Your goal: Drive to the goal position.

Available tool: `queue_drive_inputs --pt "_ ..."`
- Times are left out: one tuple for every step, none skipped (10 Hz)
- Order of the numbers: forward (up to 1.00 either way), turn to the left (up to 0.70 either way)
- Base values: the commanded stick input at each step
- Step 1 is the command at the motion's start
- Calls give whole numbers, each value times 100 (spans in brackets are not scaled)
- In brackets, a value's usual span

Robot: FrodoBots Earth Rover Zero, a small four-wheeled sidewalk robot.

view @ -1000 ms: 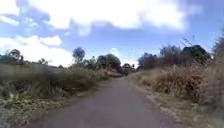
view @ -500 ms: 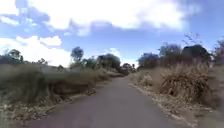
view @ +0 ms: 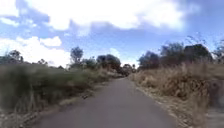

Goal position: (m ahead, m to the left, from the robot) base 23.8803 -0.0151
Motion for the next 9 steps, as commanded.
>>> queue_drive_inputs --pt "85 0" --pt "85 0" --pt "85 0" --pt "85 0" --pt "85 0" --pt "85 0" --pt "85 0" --pt "85 0" --pt "85 0"
